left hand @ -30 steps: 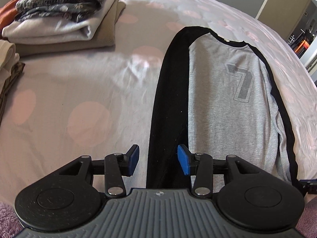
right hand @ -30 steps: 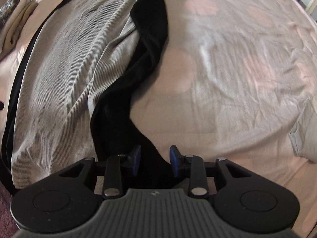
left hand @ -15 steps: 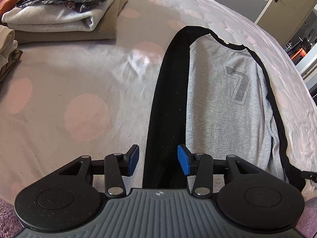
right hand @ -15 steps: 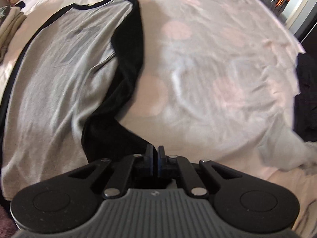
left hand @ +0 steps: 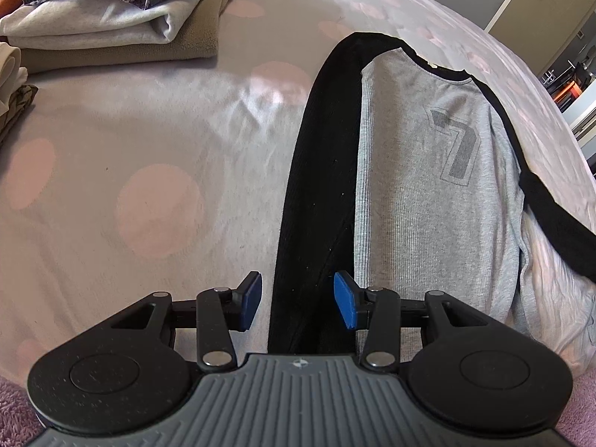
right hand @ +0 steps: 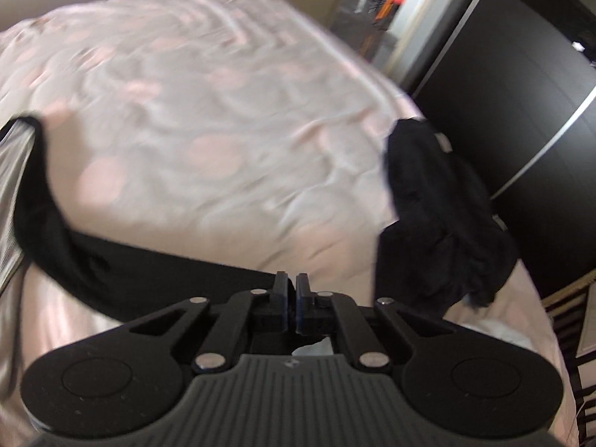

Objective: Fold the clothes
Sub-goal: 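Grasp the black sleeve with the right gripper and pull it straight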

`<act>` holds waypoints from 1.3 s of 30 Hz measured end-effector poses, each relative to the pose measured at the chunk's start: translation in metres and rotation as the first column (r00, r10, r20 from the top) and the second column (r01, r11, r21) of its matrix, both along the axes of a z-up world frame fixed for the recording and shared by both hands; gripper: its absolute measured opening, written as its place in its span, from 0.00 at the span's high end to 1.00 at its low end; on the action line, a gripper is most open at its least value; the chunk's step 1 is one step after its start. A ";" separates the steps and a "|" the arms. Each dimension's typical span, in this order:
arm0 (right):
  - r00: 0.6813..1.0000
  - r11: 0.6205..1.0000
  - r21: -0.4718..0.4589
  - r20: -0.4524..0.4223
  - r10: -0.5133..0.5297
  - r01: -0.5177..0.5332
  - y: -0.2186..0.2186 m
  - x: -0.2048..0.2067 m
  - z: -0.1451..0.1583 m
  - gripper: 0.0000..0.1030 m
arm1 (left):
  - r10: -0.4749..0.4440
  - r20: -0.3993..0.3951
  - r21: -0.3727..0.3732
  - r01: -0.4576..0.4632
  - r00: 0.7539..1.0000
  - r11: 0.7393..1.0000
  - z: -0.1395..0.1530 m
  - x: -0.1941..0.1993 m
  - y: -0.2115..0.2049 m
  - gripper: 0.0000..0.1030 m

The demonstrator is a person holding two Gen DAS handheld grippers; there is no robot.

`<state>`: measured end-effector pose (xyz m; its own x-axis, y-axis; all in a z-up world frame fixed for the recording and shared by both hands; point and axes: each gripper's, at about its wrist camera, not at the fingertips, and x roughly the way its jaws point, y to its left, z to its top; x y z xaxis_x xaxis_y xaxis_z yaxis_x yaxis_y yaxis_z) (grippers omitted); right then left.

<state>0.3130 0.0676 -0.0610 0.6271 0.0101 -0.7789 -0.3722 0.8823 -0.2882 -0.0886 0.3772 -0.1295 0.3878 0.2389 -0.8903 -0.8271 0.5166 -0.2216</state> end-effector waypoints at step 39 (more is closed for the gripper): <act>0.896 0.855 0.373 -0.118 0.429 -0.360 0.080 -0.201 -0.062 0.69 | -0.004 0.017 -0.042 0.005 1.000 0.999 -0.005 -0.001 0.000 0.58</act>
